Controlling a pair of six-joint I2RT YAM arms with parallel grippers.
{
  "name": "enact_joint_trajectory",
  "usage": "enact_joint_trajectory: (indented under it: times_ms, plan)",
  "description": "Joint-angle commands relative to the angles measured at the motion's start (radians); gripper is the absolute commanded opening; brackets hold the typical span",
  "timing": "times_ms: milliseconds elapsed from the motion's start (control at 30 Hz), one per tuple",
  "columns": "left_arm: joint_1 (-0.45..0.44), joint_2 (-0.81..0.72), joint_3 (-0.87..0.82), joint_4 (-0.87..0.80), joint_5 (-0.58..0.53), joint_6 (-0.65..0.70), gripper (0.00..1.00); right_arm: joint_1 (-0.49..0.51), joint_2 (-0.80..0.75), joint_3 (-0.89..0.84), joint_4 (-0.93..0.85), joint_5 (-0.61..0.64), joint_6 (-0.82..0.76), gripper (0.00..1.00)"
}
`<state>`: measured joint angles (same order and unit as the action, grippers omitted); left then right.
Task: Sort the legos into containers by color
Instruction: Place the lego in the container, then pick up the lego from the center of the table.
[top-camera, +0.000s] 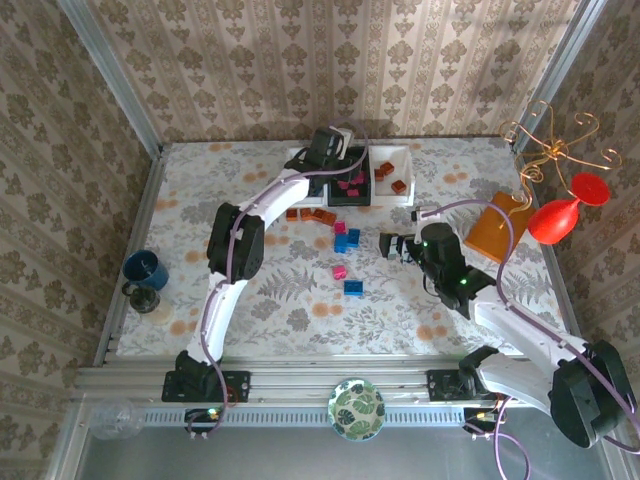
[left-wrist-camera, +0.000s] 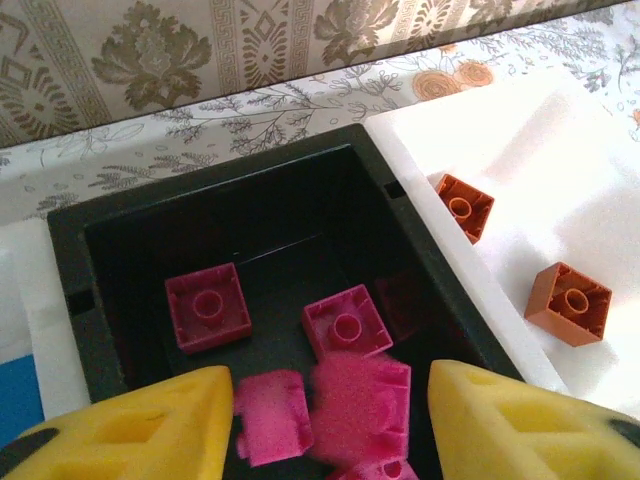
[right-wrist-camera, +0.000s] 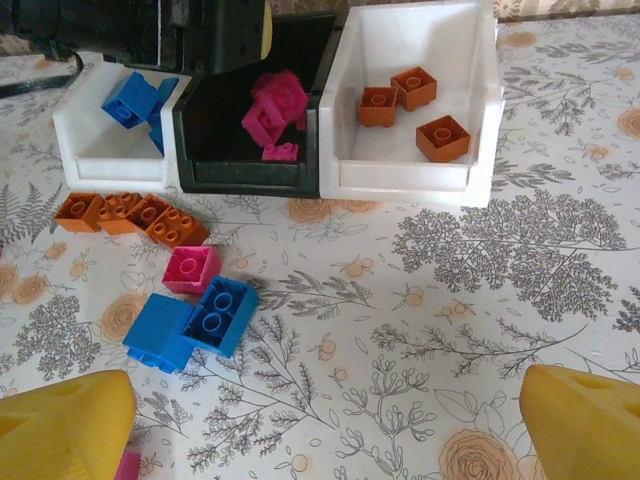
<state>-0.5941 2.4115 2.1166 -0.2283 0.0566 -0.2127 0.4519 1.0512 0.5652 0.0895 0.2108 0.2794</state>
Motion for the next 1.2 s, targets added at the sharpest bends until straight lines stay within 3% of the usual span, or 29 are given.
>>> enact_joint_trajectory:
  times_ms: [0,167,400,633,800,933,1067,1167]
  plan:
    - [0.004,-0.047,0.017,-0.029,0.009,0.004,0.63,-0.001,0.01,-0.011,0.03,0.002,-0.004,1.0]
    - [0.002,-0.219,-0.167,0.018,0.003,0.008,0.68,0.003,-0.007,-0.019,0.04,-0.043,0.005,1.0]
    - [-0.001,-0.632,-0.743,0.239,0.01,-0.063,0.73,0.051,0.016,0.0,0.036,-0.074,-0.026,0.99]
    - [0.003,-0.947,-1.205,0.313,-0.043,-0.096,0.77,0.135,0.191,0.088,0.009,-0.096,-0.098,0.98]
    - [0.043,-1.081,-1.387,0.316,-0.094,-0.106,0.79,0.181,0.332,0.173,-0.026,-0.147,-0.129,0.94]
    - [0.063,-1.168,-1.507,0.359,-0.1,-0.133,0.8,0.199,0.492,0.293,-0.159,-0.178,-0.146,0.86]
    - [0.072,-1.208,-1.559,0.377,-0.102,-0.148,0.8,0.212,0.61,0.398,-0.273,-0.17,-0.126,0.74]
    - [0.076,-1.216,-1.563,0.371,-0.097,-0.145,0.8,0.248,0.641,0.417,-0.272,-0.211,-0.104,0.73]
